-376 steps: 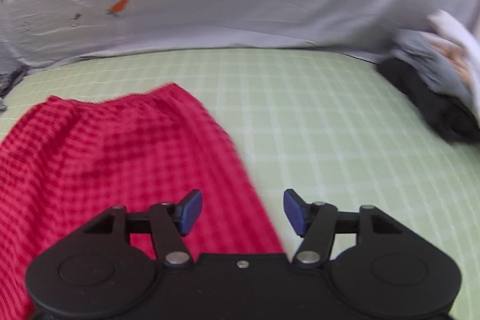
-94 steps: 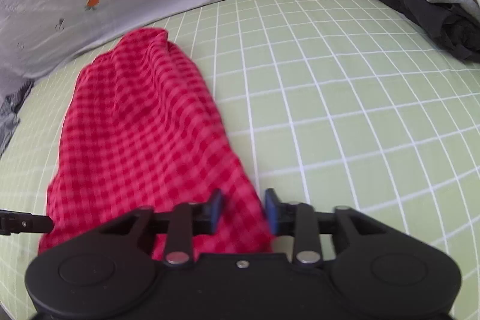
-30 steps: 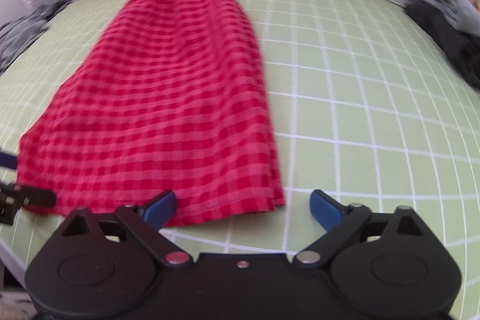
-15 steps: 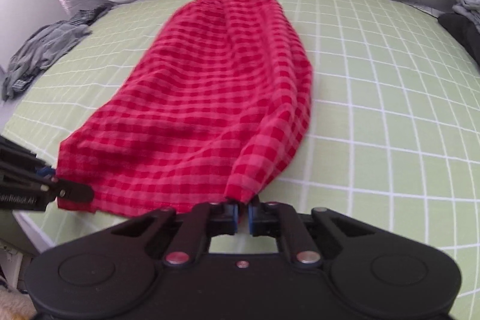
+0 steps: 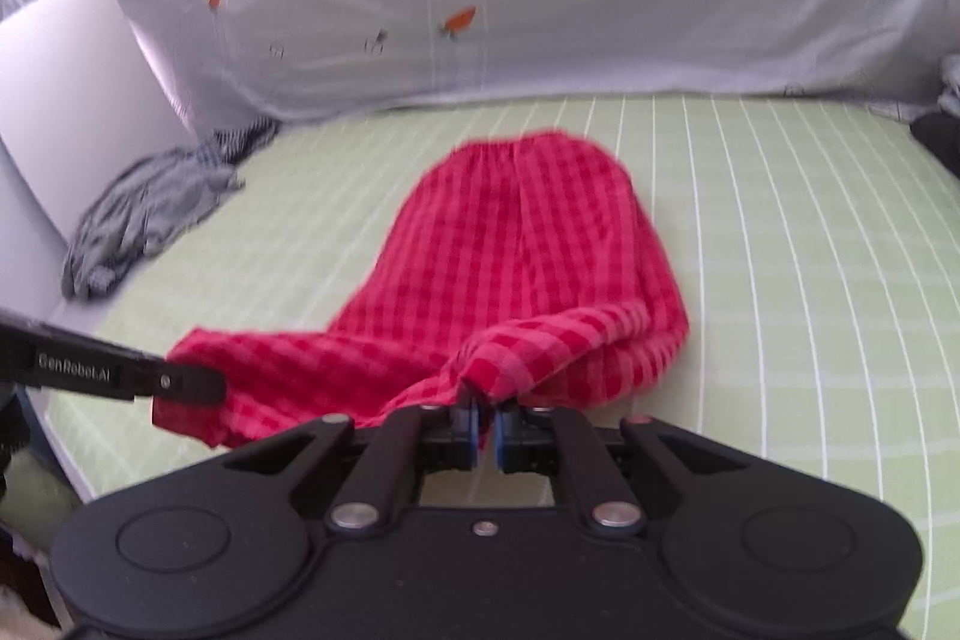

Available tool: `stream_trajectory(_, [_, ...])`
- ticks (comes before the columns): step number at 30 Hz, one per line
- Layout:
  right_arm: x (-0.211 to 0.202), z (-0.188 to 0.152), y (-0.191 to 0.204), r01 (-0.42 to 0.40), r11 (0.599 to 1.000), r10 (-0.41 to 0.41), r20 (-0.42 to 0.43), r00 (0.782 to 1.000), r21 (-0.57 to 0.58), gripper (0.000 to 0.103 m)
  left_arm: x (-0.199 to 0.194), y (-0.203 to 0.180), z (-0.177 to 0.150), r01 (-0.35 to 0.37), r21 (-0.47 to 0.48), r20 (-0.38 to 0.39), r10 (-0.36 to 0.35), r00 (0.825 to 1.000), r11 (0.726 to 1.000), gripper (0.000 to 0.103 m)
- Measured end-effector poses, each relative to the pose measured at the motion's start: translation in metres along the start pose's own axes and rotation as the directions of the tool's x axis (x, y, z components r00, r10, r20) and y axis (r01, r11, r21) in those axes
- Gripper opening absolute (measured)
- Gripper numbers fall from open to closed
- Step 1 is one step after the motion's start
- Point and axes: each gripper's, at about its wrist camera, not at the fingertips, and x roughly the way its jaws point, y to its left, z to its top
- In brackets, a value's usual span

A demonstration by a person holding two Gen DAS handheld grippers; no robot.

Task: Fold clothes
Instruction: 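Grasp the leg hem with both grippers and fold it toward the waistband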

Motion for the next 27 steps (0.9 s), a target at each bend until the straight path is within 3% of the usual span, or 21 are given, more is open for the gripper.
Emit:
stream_trajectory(15, [0.06,0.096,-0.022,-0.014,0.998,0.01,0.077,0.997,0.056,0.005,0.041,-0.002,0.11,0.042,0.001,0.082,-0.041,0.996,0.999,0.01])
stream_trajectory(21, [0.12,0.14,-0.053,-0.032,0.995,0.028,0.04,0.999,0.093,0.005,0.091,0.016,0.166,0.065,-0.079,0.073,-0.059,0.996,0.995,0.01])
stream_trajectory(27, [0.168,0.159,-0.084,-0.059,0.98,0.059,0.003,0.998,0.189,0.007,0.142,0.052,0.196,0.067,-0.216,0.036,-0.06,0.998,0.974,0.013])
